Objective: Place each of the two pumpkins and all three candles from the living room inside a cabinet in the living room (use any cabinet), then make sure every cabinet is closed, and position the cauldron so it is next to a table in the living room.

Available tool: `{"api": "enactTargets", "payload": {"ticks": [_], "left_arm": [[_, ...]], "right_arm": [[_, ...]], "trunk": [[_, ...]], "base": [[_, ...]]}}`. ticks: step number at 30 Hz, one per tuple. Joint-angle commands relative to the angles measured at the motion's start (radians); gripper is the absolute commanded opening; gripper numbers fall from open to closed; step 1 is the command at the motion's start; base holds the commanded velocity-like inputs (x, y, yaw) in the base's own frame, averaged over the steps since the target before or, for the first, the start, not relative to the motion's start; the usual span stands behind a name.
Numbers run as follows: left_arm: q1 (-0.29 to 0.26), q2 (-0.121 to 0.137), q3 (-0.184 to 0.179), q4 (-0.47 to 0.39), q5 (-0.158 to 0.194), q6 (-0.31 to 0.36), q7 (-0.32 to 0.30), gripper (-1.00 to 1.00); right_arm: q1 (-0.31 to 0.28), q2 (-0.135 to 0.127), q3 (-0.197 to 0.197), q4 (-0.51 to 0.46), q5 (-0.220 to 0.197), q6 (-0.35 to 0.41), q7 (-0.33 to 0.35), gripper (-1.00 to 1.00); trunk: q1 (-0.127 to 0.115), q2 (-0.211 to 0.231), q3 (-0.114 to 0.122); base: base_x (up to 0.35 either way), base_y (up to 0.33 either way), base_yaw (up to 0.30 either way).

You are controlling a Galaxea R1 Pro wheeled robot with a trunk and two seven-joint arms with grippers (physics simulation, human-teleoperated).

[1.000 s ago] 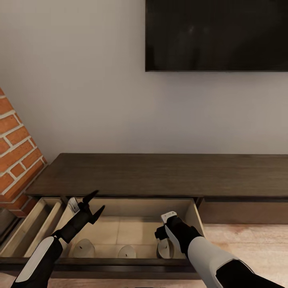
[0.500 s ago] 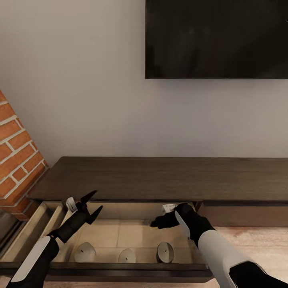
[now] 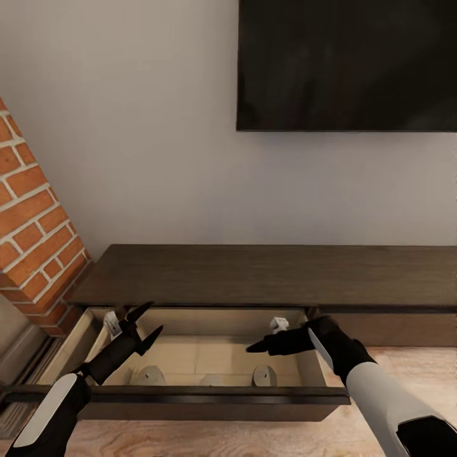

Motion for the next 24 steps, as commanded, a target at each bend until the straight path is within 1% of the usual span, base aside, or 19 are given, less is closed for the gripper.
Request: {"api": "enactTargets", "payload": {"ticks": [1,2,3,4,6,8,10,11,14,21,24], "left_arm": [[-0.001,0.008,0.002,-0.002,0.001,0.007,-0.003,1.00],[-0.001,0.024,0.001,-0.008,0.001,0.015,-0.003,1.00],[-0.001,0.029,0.000,-0.012,0.000,0.023,-0.003,1.00],[-0.001,0.033,-0.002,-0.017,-0.001,0.036,-0.002,1.00],[-0.001,0.032,-0.006,-0.028,-0.002,0.046,-0.001,1.00],[-0.001,0.023,-0.016,-0.057,-0.003,0.050,0.001,1.00],[-0.001,0.019,-0.029,-0.065,-0.004,0.052,0.003,1.00],[-0.001,0.018,-0.050,-0.066,-0.005,0.053,0.004,1.00],[-0.001,0.018,-0.099,-0.060,-0.008,0.052,0.006,1.00],[-0.001,0.019,-0.133,-0.009,-0.010,0.054,0.007,1.00],[-0.001,0.020,-0.139,0.015,-0.010,0.054,0.007,1.00]], "right_arm": [[0.000,-0.012,0.005,-0.002,-0.006,0.004,0.054,1.00],[0.000,-0.019,0.005,-0.002,-0.006,0.002,0.095,1.00],[0.000,-0.022,0.005,-0.002,-0.006,0.002,0.114,1.00],[0.000,-0.027,0.005,-0.002,-0.006,0.001,0.131,1.00],[0.000,-0.033,0.004,-0.002,-0.006,0.001,0.141,1.00],[0.000,-0.040,-0.001,-0.002,-0.006,0.000,0.146,1.00],[0.000,-0.043,-0.013,-0.002,-0.006,0.000,0.149,1.00],[0.000,-0.045,-0.020,-0.002,-0.006,0.000,0.150,1.00],[0.000,-0.044,-0.024,-0.002,-0.006,0.000,0.150,1.00],[0.000,-0.045,-0.024,-0.002,-0.006,0.000,0.150,1.00],[0.000,-0.044,-0.024,-0.002,-0.006,0.000,0.150,1.00]], "trunk": [[-0.004,0.007,0.002],[-0.008,0.014,0.006],[-0.012,0.021,0.009],[-0.016,0.028,0.012],[-0.023,0.042,0.018],[-0.027,0.049,0.021],[-0.027,0.049,0.021],[-0.027,0.049,0.021],[-0.027,0.049,0.021],[-0.027,0.049,0.021],[-0.027,0.049,0.021]], "base": [[-0.054,0.023,0.000],[-0.028,0.012,0.000],[-0.018,0.008,0.000],[-0.009,0.004,0.000],[-0.006,0.002,0.000],[-0.002,0.001,0.000],[-0.042,0.000,0.000],[-0.144,0.000,0.000],[-0.257,0.025,0.000],[-0.323,0.070,0.000],[-0.329,0.060,0.000]]}}
